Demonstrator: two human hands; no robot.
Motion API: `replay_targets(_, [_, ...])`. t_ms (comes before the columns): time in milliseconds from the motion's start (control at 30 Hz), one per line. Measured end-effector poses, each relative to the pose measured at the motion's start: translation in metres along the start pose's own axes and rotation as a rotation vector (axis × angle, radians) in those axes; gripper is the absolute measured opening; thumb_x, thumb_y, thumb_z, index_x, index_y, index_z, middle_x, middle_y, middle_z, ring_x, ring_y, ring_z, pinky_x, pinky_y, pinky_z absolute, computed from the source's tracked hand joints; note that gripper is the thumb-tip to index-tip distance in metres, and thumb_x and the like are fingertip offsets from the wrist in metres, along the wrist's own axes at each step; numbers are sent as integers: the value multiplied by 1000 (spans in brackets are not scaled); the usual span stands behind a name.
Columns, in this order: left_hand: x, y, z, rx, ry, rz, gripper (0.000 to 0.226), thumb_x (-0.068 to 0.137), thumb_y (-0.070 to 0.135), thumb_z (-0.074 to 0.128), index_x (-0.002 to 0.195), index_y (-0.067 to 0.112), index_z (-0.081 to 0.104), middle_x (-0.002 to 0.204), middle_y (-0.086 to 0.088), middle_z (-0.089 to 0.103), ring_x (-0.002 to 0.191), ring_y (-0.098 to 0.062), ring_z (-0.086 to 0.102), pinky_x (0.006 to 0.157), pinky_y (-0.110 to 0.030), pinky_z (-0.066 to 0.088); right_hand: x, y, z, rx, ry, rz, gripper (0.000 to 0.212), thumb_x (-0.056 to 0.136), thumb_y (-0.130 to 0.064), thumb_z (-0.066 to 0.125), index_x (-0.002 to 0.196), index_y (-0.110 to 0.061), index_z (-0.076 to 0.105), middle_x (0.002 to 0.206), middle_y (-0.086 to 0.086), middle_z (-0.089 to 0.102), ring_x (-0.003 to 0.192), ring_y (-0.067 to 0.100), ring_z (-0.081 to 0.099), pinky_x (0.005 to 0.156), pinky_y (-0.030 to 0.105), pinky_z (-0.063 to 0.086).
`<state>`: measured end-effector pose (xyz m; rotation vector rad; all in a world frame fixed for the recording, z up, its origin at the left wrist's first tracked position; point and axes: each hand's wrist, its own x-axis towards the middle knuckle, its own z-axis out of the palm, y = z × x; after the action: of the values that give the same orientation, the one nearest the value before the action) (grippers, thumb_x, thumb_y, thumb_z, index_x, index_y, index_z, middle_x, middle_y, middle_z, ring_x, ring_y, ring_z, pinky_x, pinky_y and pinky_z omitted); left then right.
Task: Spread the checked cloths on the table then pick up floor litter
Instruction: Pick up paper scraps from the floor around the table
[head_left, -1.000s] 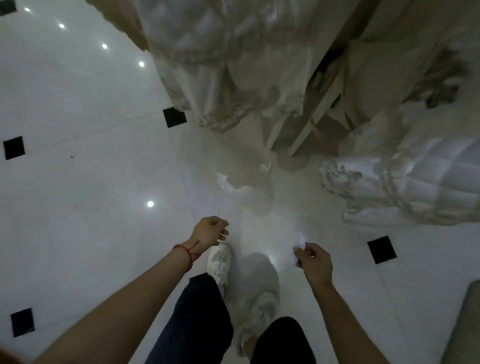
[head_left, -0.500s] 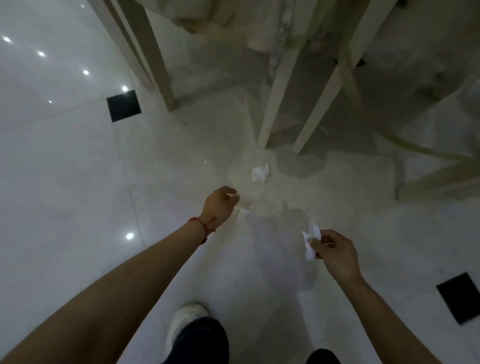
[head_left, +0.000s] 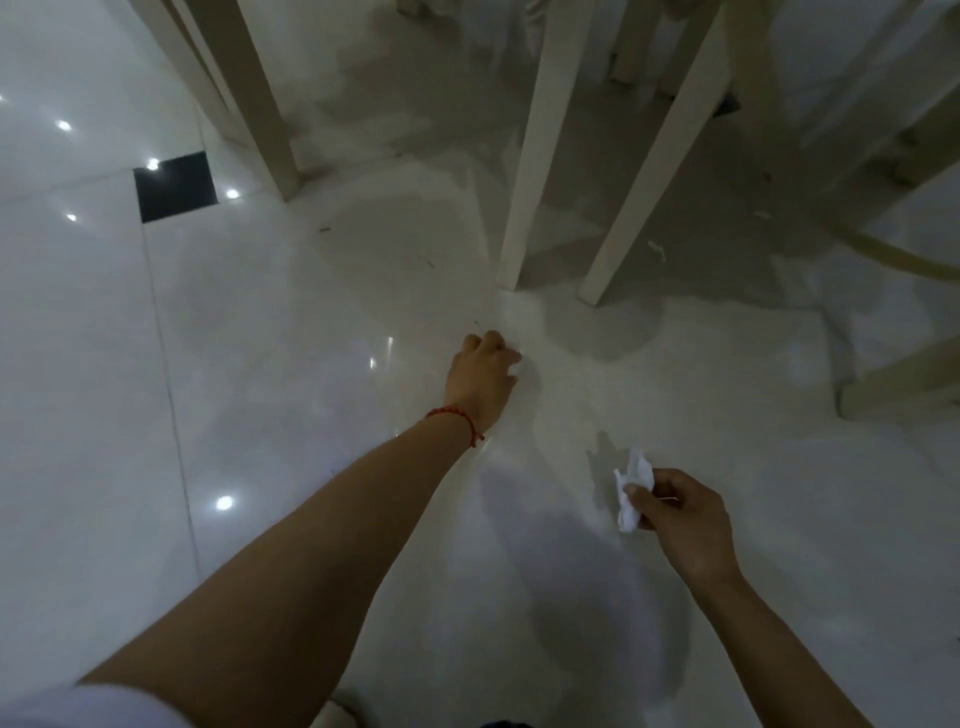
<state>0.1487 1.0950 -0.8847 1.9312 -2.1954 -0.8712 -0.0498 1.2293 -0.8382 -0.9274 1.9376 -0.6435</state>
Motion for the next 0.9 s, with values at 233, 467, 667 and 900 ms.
replay_targets(233, [-55,13,-15,-449,132,-223,20,81,8,65,98,1,72,109,-19,67,102,-29,62,81,-16,37,-35,-8,9,-28,-39,68,21,79,-11,69,67,-27,63,62,-12,66,73,23,63,77,39,55])
replay_targets(467, [-154,26,-81,-681,249,-385,23,76,5,71,97,-4,71,101,-22,71,88,-25,66,79,-19,47,-100,-59,-5,9,-95,93,7,80,-8,67,86,-11,68,72,4,64,72,24,63,65,23,58])
replay_targets(667, [-253,38,-155,-821,322,-615,22,72,3,74,94,-2,72,85,-12,70,54,5,59,62,-3,45,-176,-124,-36,18,-166,100,14,81,-9,67,92,-1,68,81,17,66,82,32,65,79,41,57])
replay_targets(900, [-375,72,-257,-997,416,-835,22,72,-2,73,94,-3,71,86,-13,66,62,-9,61,70,-19,57,-277,-218,-88,-5,-234,42,6,81,-8,66,85,-4,67,69,12,59,75,25,59,78,41,57])
